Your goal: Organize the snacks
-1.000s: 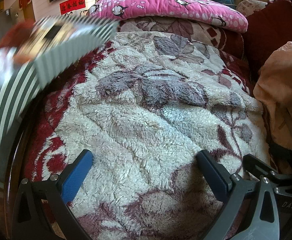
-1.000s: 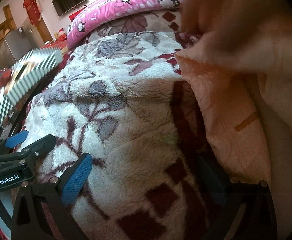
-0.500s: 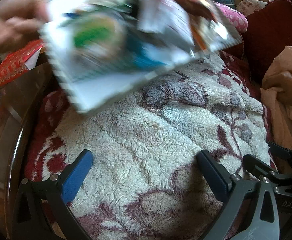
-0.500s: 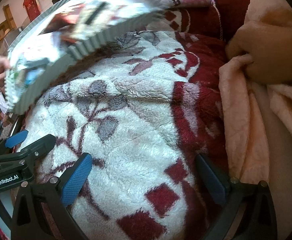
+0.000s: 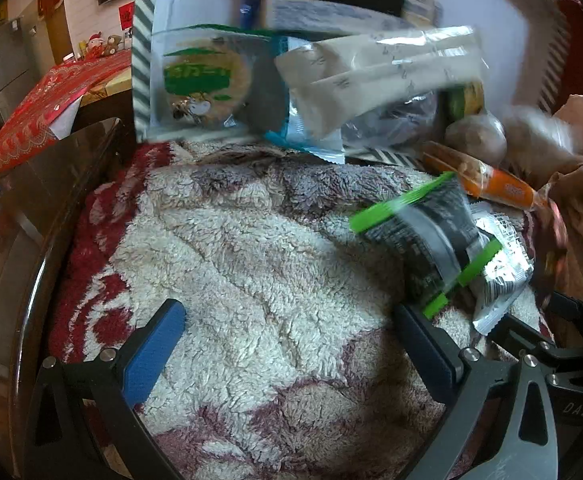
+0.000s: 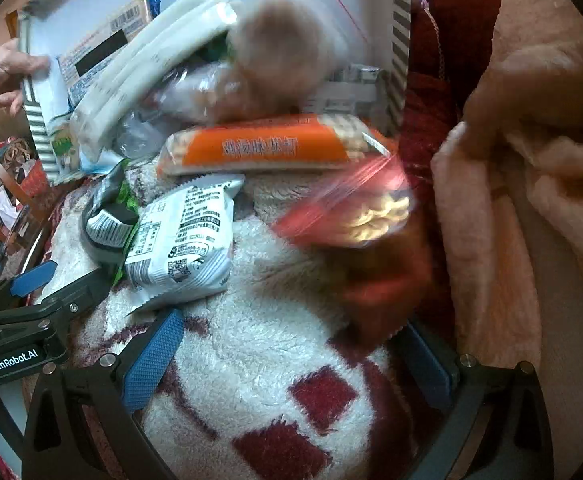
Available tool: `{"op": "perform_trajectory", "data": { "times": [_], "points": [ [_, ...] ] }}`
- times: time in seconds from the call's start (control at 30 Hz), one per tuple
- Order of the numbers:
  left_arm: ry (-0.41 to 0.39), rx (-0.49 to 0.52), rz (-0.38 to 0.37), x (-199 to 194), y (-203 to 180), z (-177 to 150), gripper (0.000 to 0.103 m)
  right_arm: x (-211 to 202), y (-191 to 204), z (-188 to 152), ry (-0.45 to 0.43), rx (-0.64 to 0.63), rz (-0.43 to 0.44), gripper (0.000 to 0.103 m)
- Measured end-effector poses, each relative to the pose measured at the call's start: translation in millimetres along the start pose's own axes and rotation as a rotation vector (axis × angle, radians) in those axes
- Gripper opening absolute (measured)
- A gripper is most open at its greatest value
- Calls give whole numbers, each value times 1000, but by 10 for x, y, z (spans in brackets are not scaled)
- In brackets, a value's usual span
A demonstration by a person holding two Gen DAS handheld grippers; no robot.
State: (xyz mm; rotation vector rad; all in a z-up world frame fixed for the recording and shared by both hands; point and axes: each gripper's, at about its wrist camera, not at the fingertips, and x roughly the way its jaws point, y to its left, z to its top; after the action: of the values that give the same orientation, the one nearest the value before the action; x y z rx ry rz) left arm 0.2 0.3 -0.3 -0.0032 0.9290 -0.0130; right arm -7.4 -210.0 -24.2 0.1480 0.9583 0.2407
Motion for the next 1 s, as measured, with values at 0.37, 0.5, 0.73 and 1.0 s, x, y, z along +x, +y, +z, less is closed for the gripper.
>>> {"op": "perform_trajectory", "data": {
  "times": [0.37, 0.5, 0.73, 1.0],
  "points": [
    [1, -1, 1, -7, -23, 14, 103, 23, -8, -9, -1, 2, 2, 103],
    [0, -2, 1, -16, -21, -6, 103, 28, -6, -12, -1, 2, 1, 103],
    [0, -1, 1, -16, -19, -6, 103, 33, -8, -18, -2, 3, 1, 103],
    [0, -1, 1, -16, -20, -8, 103, 30, -5, -20, -3, 3, 0, 103]
  ]
}}
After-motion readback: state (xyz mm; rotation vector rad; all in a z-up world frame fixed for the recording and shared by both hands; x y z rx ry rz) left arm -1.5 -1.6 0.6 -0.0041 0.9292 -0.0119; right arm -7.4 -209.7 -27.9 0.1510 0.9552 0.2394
